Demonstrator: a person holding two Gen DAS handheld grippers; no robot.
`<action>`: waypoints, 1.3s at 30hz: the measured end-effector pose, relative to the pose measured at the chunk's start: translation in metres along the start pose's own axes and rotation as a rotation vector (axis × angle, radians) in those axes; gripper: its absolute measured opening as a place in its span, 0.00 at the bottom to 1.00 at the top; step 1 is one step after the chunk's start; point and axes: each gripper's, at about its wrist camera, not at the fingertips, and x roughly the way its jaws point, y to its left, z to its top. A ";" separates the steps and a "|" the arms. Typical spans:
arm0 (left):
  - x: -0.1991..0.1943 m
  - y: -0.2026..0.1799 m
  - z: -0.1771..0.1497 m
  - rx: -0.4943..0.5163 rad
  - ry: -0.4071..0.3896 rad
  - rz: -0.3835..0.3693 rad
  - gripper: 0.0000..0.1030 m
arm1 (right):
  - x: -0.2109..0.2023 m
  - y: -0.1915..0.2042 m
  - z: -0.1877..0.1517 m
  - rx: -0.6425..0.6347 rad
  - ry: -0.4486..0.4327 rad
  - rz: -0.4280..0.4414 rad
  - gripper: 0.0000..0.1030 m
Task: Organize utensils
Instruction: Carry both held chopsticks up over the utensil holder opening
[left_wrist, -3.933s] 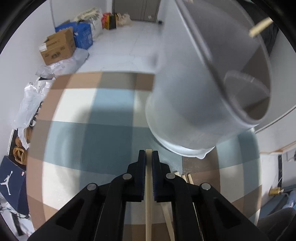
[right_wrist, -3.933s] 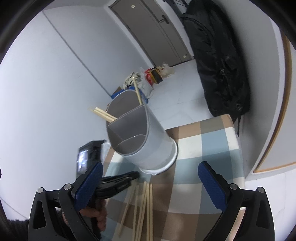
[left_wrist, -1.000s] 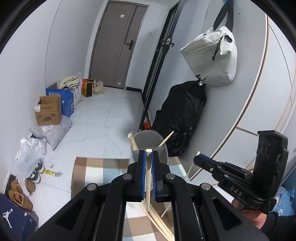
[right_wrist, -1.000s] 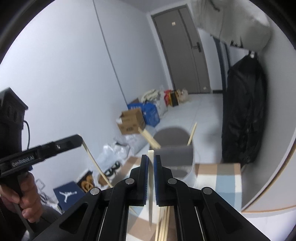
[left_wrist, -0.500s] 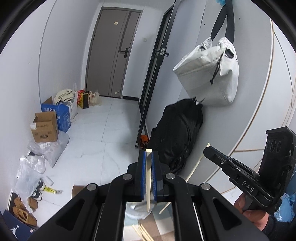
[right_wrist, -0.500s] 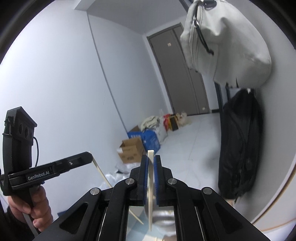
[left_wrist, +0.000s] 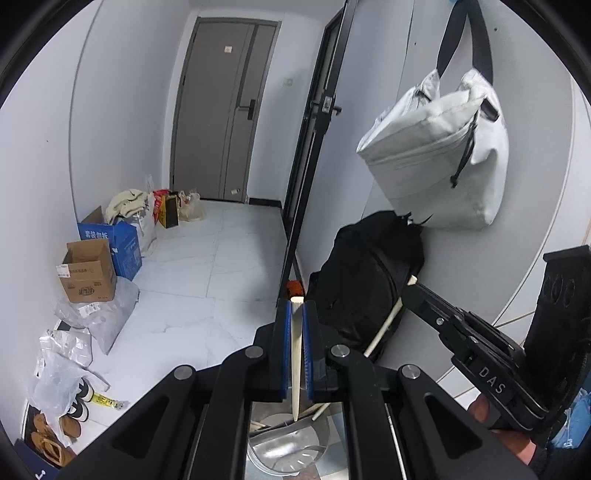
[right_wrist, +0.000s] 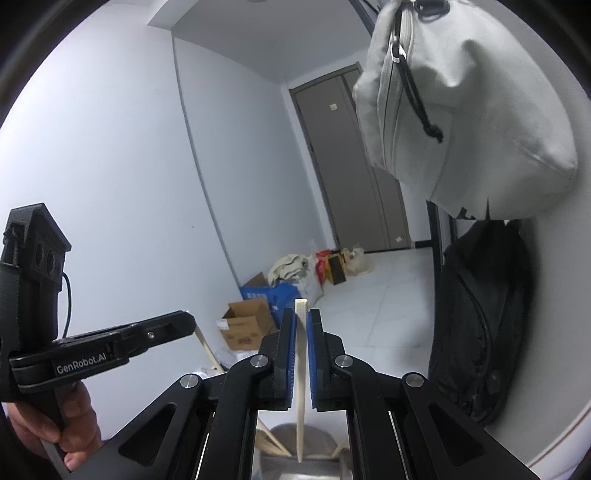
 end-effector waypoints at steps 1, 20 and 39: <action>0.006 0.002 -0.002 0.001 0.007 0.008 0.02 | 0.003 -0.001 -0.002 -0.001 0.002 -0.004 0.05; 0.048 0.014 -0.024 0.029 0.047 -0.033 0.02 | 0.051 -0.019 -0.041 -0.012 0.073 -0.013 0.05; 0.064 0.011 -0.046 0.148 0.135 -0.152 0.02 | 0.053 -0.019 -0.083 -0.108 0.145 0.049 0.05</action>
